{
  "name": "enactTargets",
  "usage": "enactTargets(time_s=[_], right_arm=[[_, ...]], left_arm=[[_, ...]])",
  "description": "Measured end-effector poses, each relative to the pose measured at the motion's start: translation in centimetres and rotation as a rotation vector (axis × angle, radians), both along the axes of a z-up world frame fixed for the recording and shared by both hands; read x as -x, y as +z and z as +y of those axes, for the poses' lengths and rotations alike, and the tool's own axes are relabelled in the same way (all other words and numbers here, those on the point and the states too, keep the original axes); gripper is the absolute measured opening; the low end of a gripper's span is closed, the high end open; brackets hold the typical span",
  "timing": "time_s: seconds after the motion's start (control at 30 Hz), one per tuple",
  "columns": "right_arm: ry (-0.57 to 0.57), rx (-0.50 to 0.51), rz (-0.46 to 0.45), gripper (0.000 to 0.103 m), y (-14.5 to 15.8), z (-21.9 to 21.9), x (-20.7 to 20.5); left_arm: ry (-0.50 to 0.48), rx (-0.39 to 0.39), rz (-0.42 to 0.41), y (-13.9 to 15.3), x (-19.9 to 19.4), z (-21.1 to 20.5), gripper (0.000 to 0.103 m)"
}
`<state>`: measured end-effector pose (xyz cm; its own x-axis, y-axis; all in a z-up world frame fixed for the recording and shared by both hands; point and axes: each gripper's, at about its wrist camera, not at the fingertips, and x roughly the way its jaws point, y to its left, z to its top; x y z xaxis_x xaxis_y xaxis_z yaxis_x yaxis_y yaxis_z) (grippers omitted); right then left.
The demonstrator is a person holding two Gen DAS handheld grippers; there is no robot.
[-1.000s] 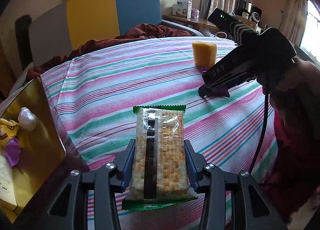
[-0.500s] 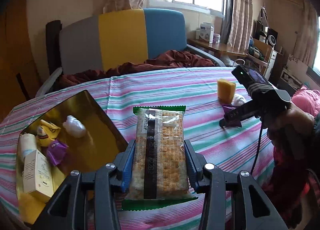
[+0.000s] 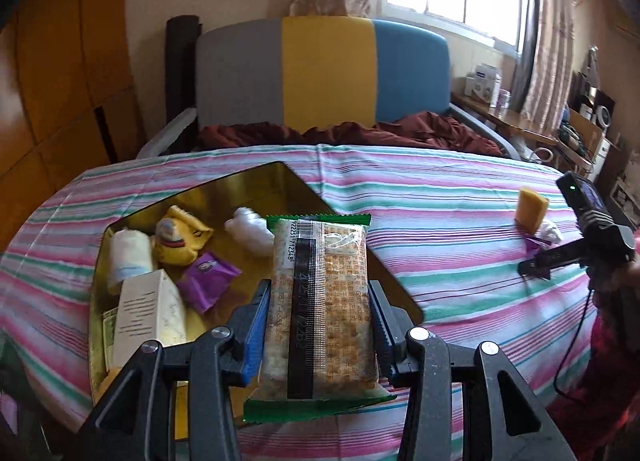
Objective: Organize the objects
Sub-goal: 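Carry the cracker packet into the tray and open the left gripper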
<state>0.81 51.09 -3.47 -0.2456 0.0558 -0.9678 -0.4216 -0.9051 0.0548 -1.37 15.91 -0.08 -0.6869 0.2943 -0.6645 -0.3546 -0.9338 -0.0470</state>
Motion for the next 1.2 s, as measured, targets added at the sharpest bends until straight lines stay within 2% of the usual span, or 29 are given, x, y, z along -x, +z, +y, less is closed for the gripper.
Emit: enactTargets(time_s=[0.23, 0.5, 0.73, 0.8, 0.9, 0.97, 1.2], right_arm=[[0.008, -0.029, -0.004, 0.051, 0.7, 0.5, -0.4], [0.013, -0.050, -0.006, 0.051, 0.7, -1.3, -1.0], [0.015, -0.053, -0.006, 0.051, 0.7, -0.9, -2.2], [0.014, -0.056, -0.007, 0.051, 0.6, -4.1, 0.2], [0.013, -0.057, -0.007, 0.051, 0.6, -4.1, 0.2], [0.013, -0.059, -0.008, 0.051, 0.2, -5.4, 2.5], [0.012, -0.060, -0.006, 0.051, 0.5, -7.0, 2.0]], left_arm=[[0.069, -0.002, -0.059, -1.9, 1.6, -2.5, 0.046], [0.146, 0.006, -0.145, -4.7, 3.0, -5.2, 0.046], [0.179, 0.032, -0.160, -5.8, 3.2, -6.3, 0.046], [0.178, 0.041, -0.155, -5.8, 3.0, -6.2, 0.046], [0.176, 0.050, -0.152, -6.0, 3.0, -6.0, 0.046], [0.175, 0.061, -0.150, -6.1, 2.9, -5.9, 0.046], [0.169, 0.074, -0.139, -6.2, 2.8, -5.9, 0.047]])
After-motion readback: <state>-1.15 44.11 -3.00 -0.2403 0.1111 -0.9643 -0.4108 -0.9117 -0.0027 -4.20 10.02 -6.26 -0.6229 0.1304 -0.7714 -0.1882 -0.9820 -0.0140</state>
